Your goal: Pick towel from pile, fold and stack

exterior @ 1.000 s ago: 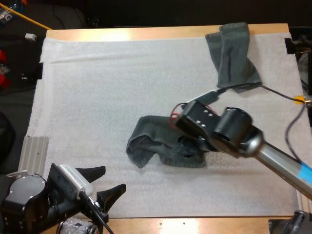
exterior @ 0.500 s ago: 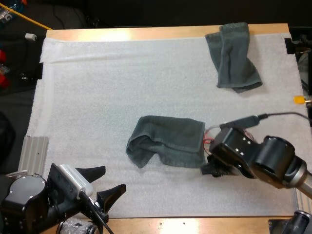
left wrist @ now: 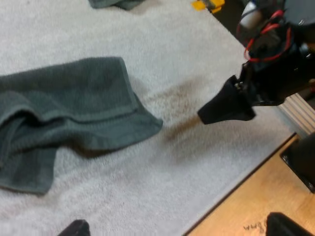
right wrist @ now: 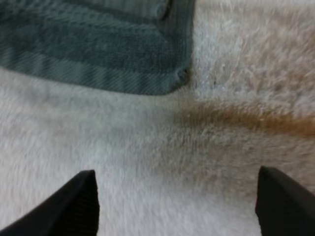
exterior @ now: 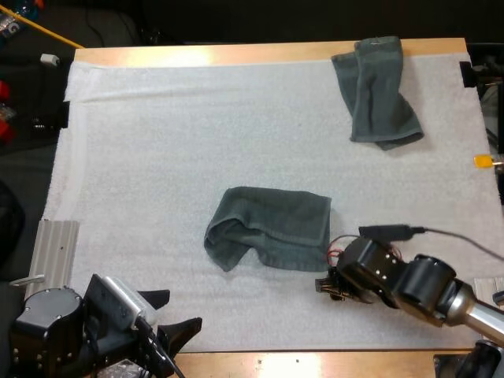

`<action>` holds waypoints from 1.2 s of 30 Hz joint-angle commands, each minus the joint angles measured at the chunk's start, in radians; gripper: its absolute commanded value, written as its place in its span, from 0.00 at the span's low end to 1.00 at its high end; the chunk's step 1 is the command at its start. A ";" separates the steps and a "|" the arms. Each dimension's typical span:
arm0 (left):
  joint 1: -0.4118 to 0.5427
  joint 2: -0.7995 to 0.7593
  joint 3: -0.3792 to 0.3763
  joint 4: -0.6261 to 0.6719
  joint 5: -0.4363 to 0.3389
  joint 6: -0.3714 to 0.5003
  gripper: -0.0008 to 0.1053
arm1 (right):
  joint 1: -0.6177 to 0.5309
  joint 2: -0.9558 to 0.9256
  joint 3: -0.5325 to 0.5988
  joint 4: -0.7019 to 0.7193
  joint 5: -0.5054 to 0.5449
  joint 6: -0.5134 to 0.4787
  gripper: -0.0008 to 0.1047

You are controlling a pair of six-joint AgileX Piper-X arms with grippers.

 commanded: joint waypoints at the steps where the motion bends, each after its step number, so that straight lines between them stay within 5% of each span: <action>1: -0.002 0.000 -0.006 0.023 0.000 0.005 0.65 | -0.005 -0.004 0.022 -0.061 -0.011 0.048 0.58; 8: -0.002 0.000 -0.006 0.061 0.000 0.005 0.65 | -0.005 -0.002 0.143 -0.291 -0.042 0.144 0.35; 14: -0.002 0.000 -0.006 0.088 0.000 0.005 0.65 | -0.076 0.020 0.185 -0.373 -0.046 0.223 0.35; 22: -0.002 0.000 -0.006 0.088 0.000 0.003 0.65 | -0.192 0.146 0.185 -0.485 -0.191 0.238 0.35; 36: -0.002 0.000 -0.006 0.088 0.000 0.003 0.65 | -0.195 0.317 0.185 -0.620 -0.230 0.334 0.35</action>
